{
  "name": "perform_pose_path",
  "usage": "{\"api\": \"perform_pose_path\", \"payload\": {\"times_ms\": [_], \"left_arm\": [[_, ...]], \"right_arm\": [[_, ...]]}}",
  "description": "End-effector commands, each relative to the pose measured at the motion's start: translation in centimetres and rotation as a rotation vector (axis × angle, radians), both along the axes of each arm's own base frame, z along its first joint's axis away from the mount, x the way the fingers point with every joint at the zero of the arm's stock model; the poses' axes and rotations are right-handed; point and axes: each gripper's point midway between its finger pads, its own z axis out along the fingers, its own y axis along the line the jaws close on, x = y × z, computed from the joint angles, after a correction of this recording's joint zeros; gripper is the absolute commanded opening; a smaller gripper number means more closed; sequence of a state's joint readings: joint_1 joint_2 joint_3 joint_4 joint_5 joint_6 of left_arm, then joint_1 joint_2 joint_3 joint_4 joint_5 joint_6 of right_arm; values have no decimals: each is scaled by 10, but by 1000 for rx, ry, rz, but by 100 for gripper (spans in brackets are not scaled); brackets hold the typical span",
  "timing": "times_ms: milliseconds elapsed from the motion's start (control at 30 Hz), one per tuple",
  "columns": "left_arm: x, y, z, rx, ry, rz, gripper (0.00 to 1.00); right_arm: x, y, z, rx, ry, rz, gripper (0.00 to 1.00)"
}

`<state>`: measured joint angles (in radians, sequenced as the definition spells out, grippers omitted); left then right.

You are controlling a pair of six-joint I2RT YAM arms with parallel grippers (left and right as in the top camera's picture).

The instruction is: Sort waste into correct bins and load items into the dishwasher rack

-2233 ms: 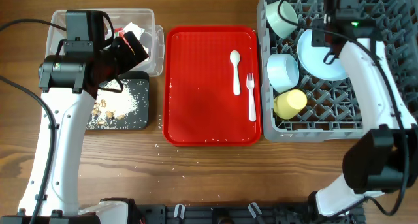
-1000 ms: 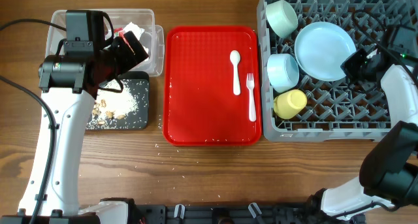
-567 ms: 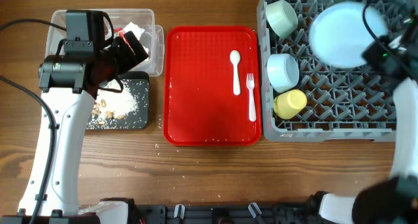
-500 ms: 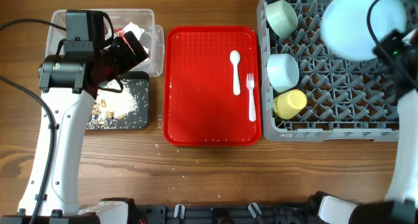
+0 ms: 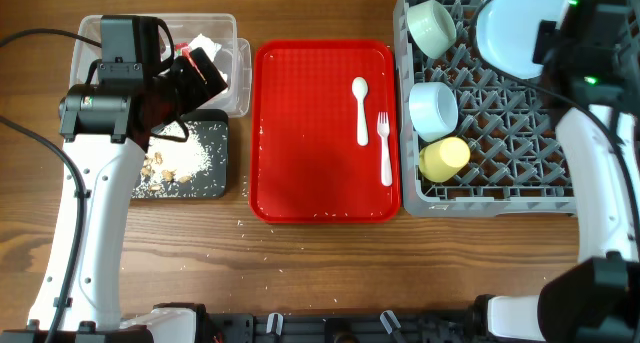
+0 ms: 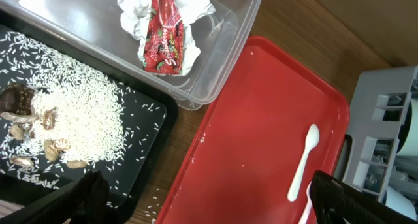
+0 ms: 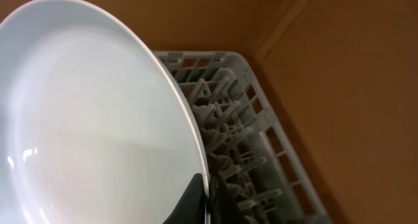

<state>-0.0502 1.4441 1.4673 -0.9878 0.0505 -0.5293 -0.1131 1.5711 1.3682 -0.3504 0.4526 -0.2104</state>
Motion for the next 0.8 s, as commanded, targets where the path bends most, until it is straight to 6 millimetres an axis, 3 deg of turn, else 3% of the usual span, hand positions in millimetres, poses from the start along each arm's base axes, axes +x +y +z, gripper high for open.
{"api": "perform_pose_path", "payload": {"times_ms": [0, 367, 400, 433, 467, 533, 633, 700, 767], "left_arm": [[2, 1, -2, 0, 5, 3, 100], [2, 1, -2, 0, 5, 4, 100], [2, 1, -2, 0, 5, 3, 100], [2, 1, -2, 0, 5, 4, 100], [2, 1, -2, 0, 4, 3, 100], [2, 1, -2, 0, 5, 3, 100], [2, 1, -2, 0, 5, 3, 100], [2, 1, -2, 0, 4, 3, 100], [2, 1, -2, 0, 4, 3, 100]], "right_arm": [[3, -3, -14, -155, 108, -42, 4], [14, 28, -66, -188, 252, 5, 6], [17, 39, -69, -166, 253, 49, 20], [18, 43, -69, -159, 254, 67, 50], [18, 49, -71, -151, 259, 86, 66], [15, 57, -68, -118, 241, 83, 81], [7, 69, -60, -41, 218, 117, 86], [-1, 80, -48, 29, 190, 157, 95], [-8, 103, -35, 135, 158, 259, 100]]}}
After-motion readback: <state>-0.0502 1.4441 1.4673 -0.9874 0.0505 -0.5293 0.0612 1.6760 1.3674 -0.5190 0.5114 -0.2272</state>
